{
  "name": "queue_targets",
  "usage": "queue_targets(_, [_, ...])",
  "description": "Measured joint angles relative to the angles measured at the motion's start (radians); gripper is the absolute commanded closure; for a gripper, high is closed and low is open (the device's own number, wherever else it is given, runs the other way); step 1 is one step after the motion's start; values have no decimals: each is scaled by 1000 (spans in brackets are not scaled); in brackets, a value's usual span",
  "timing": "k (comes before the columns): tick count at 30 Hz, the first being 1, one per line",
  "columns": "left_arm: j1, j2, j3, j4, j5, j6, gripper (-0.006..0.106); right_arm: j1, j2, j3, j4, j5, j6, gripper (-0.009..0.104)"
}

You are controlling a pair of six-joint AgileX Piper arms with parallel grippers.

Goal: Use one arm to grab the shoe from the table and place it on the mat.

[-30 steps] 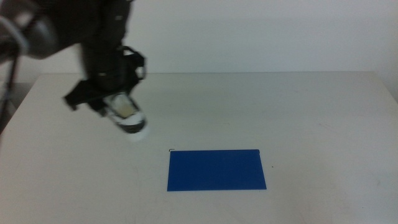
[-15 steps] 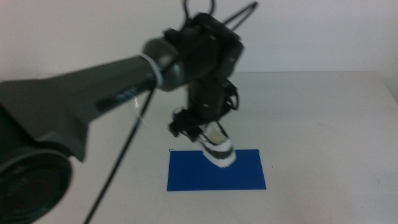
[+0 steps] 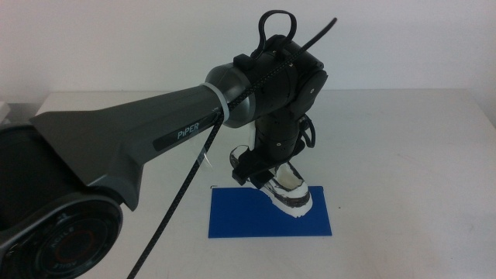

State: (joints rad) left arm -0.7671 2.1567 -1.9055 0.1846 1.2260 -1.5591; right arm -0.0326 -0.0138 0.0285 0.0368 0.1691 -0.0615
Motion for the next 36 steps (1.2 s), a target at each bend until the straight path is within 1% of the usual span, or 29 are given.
queue_targets(4, [0,0,0,0,0,-121,102,0,0,0,0,0,0,29])
queue_targets(12, [0,0,0,-1,0,-475,102,0,0,0,0,0,0,29])
queue_targets(14, [0,0,0,-1,0,-519,102,0,0,0,0,0,0,29])
queue_targets(21, [0,8,-1,20,-1,-536,102,0,0,0,0,0,0,29])
queue_targets(28, [-1,38,-1,19,-3,-536,102,0,0,0,0,0,0,29])
queue_targets(31, [-10,39,-1,34,-3,-536,102,0,0,0,0,0,0,29])
queue_targets(36, [-25,37,2,26,-4,-536,102,0,0,0,0,0,0,29])
